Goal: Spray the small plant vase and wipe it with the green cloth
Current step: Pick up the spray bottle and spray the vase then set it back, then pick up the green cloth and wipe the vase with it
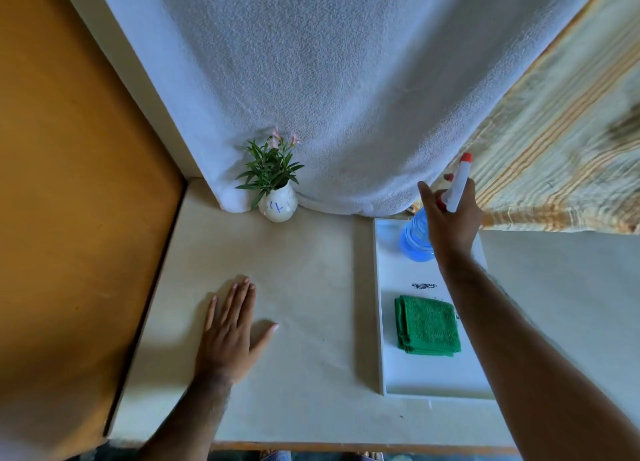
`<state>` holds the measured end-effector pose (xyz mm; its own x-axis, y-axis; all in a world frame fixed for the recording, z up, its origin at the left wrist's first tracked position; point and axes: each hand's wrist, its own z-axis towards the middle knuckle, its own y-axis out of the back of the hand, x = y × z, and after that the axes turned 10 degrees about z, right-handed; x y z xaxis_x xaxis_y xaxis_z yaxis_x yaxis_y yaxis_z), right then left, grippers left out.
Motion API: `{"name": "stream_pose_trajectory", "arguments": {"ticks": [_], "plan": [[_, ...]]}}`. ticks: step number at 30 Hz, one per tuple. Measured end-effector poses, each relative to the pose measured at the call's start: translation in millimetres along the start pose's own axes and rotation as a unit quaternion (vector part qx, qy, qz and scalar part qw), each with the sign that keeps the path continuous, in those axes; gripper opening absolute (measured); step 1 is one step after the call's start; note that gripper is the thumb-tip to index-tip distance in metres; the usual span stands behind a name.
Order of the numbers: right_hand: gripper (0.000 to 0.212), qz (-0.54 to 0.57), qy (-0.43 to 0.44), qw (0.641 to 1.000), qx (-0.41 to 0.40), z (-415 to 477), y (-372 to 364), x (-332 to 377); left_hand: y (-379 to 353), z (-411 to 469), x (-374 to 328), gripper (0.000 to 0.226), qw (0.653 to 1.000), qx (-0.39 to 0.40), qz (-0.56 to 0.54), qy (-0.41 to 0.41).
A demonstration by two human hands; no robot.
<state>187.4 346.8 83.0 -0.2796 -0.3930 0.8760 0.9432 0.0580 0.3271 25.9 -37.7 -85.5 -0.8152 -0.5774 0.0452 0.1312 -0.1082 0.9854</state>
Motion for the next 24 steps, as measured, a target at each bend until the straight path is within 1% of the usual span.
{"name": "stream_pose_trajectory", "arguments": {"ticks": [3, 8, 12, 15, 17, 19, 20, 22, 23, 24], "plan": [[0.043, 0.007, -0.002, 1.000, 0.011, -3.8, -0.3, -8.3, 0.5, 0.6, -0.5, 0.091, 1.000, -0.008, -0.005, 0.000], [0.041, 0.022, 0.000, 1.000, 0.005, -6.8, -1.0, -16.2, 0.2, 0.2, -0.3, 0.090, 1.000, -0.014, -0.007, -0.003], [0.044, 0.042, -0.034, 0.998, 0.025, -9.7, -1.4, -16.7, 1.2, -0.7, 0.5, 0.091, 1.000, -0.011, -0.004, -0.006], [0.053, 0.049, -0.059, 0.995, 0.057, -8.9, 3.7, -13.4, 2.2, 0.7, 0.4, 0.092, 1.000, 0.002, -0.002, -0.001], [0.071, 0.070, -0.075, 0.990, 0.096, -14.3, 12.8, -14.8, 1.9, 1.0, 1.1, 0.092, 1.000, 0.012, -0.002, -0.002], [0.088, 0.090, -0.091, 0.986, 0.103, -30.7, 27.5, -18.3, 2.0, 1.6, 1.8, 0.093, 1.000, 0.021, -0.006, 0.001], [0.089, 0.077, -0.084, 0.990, 0.088, -43.3, 37.4, -23.0, 2.3, 1.8, 1.9, 0.093, 1.000, 0.023, -0.009, 0.004], [0.081, 0.015, -0.037, 0.997, 0.073, -73.8, 61.2, -36.0, 2.6, 2.3, 1.2, 0.092, 1.000, 0.018, -0.015, 0.007], [0.077, -0.020, -0.008, 0.996, 0.090, -89.4, 74.0, -42.2, 2.7, 2.9, 0.3, 0.092, 1.000, 0.016, -0.017, 0.008], [0.074, -0.055, 0.018, 0.990, 0.127, -105.5, 86.3, -48.7, 3.0, 2.9, -0.5, 0.091, 1.000, 0.014, -0.018, 0.008]]}}
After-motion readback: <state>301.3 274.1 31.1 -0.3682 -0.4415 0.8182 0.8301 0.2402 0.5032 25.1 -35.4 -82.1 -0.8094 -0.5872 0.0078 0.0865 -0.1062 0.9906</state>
